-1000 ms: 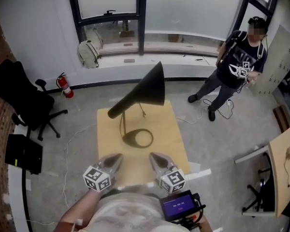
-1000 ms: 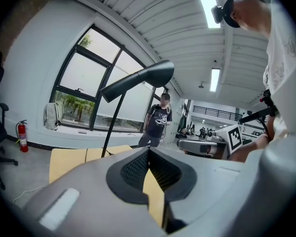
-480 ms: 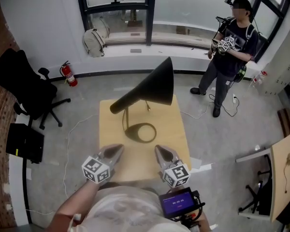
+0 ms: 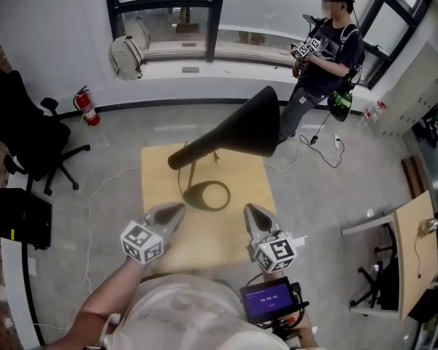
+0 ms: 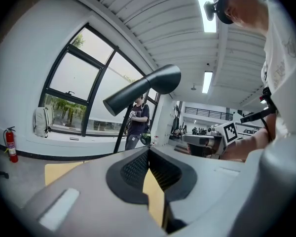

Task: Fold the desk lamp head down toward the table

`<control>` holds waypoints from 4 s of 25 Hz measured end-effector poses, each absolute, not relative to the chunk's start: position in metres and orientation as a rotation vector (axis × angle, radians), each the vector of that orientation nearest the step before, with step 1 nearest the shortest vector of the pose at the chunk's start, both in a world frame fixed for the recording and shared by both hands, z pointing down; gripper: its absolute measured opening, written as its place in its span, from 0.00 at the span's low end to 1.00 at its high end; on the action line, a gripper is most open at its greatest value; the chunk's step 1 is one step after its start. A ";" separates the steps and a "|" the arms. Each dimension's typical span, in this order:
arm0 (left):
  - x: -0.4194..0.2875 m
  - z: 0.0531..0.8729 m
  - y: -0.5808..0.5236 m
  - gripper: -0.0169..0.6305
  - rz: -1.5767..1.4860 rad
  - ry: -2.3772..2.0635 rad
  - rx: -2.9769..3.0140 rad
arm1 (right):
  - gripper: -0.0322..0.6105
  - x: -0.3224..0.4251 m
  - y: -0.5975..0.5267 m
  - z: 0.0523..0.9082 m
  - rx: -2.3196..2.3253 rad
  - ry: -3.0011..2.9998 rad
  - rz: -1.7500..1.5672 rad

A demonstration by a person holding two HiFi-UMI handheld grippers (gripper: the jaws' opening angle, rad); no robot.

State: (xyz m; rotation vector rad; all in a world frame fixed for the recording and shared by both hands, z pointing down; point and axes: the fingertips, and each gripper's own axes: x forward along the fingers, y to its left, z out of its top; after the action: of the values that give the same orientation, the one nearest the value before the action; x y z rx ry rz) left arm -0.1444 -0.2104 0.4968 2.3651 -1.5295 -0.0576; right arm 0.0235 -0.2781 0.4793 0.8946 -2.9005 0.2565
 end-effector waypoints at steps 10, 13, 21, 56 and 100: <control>-0.159 0.489 -0.224 0.03 -0.030 -1.444 2.489 | 0.07 0.038 -0.304 0.344 1.075 -2.976 -0.034; -0.163 0.489 -0.228 0.03 -0.038 -1.432 2.494 | 0.07 0.032 -0.298 0.306 1.072 -3.003 -0.137; -0.178 0.491 -0.242 0.06 -0.053 -1.397 2.501 | 0.14 0.023 -0.298 0.207 1.132 -3.028 -0.405; -0.180 0.441 -0.319 0.41 -0.085 -1.110 2.861 | 0.39 -0.052 -0.350 0.188 1.339 -2.629 -0.496; -0.200 0.418 -0.303 0.38 0.144 -1.140 2.972 | 0.37 -0.006 -0.381 0.236 1.539 -2.605 -0.174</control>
State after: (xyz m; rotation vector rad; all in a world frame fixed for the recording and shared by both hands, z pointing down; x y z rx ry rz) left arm -0.1999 -0.3030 0.4181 2.9721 -1.1399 0.1442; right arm -0.0056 -0.3815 0.2360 1.5387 -2.6049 -0.1740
